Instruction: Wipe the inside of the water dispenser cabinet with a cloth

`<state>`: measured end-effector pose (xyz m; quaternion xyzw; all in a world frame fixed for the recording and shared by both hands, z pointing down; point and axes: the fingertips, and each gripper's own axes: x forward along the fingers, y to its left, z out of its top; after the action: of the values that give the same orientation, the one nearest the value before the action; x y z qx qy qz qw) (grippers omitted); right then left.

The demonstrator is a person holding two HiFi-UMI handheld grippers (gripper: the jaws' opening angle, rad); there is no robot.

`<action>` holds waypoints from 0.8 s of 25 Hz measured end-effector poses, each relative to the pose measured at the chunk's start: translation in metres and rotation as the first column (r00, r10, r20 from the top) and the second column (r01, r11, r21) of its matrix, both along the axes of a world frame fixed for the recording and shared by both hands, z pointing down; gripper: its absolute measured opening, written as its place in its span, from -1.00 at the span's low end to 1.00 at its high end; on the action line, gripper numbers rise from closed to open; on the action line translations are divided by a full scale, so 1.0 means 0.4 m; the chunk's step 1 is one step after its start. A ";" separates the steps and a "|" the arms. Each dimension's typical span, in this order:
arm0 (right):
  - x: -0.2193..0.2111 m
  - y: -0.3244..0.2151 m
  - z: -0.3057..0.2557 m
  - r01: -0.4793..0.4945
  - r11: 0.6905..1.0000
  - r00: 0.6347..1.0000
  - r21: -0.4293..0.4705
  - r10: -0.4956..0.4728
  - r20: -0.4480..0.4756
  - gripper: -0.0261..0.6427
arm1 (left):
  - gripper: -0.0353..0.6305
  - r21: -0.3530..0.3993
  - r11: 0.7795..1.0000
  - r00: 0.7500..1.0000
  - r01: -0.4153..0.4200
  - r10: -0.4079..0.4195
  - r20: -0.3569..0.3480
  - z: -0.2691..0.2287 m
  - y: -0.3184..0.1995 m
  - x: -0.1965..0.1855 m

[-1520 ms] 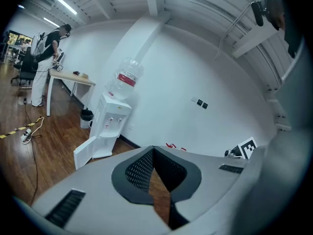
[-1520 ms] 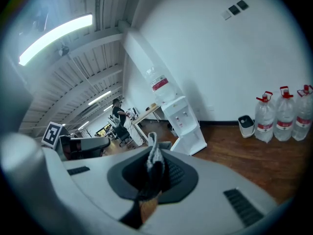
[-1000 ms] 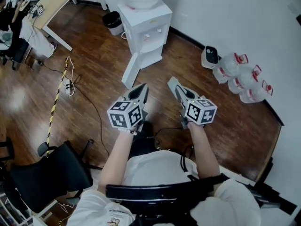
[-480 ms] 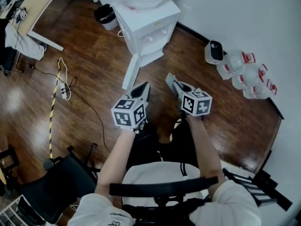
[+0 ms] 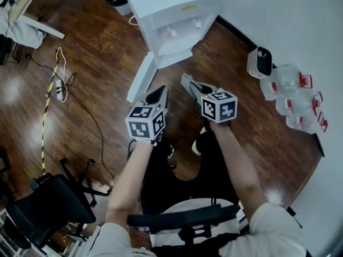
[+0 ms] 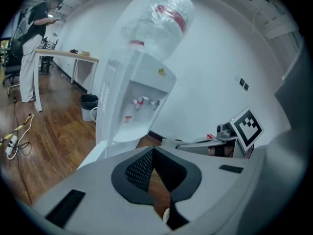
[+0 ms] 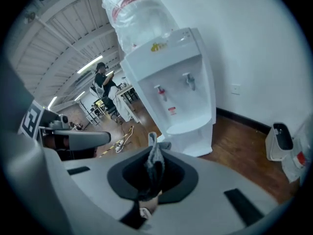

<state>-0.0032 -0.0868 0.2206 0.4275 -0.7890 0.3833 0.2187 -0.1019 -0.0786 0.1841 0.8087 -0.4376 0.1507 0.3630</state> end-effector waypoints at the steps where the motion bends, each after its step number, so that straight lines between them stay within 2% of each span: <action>1: 0.000 -0.021 0.056 0.011 1.000 1.000 0.004 -0.011 -0.002 -0.82 | -0.93 -0.006 1.000 1.000 0.010 -0.010 0.011 0.064 -0.013 0.002; 5: -0.010 -0.104 0.274 0.035 0.999 0.999 0.027 -0.035 0.001 -0.82 | -0.93 -0.034 0.998 0.999 0.043 -0.043 0.026 0.323 -0.063 0.013; 9: -0.023 -0.177 0.481 0.039 0.998 0.999 0.051 -0.040 0.014 -0.82 | -0.93 -0.020 1.000 1.000 0.024 -0.024 0.002 0.517 -0.116 0.039; 14: -0.054 -0.272 0.658 0.067 0.992 0.997 0.112 -0.071 0.038 -0.82 | -0.93 0.010 1.000 1.000 -0.009 0.009 0.020 0.686 -0.171 0.060; 20: -0.098 -0.386 0.811 0.044 0.974 0.992 0.221 -0.070 0.109 -0.82 | -0.93 0.007 0.996 0.996 -0.085 0.084 0.037 0.822 -0.198 0.085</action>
<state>-0.0425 -0.2411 0.5451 0.4029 -0.8497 0.3122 0.1352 -0.0680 -0.1577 0.5131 0.8252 -0.4102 0.1788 0.3446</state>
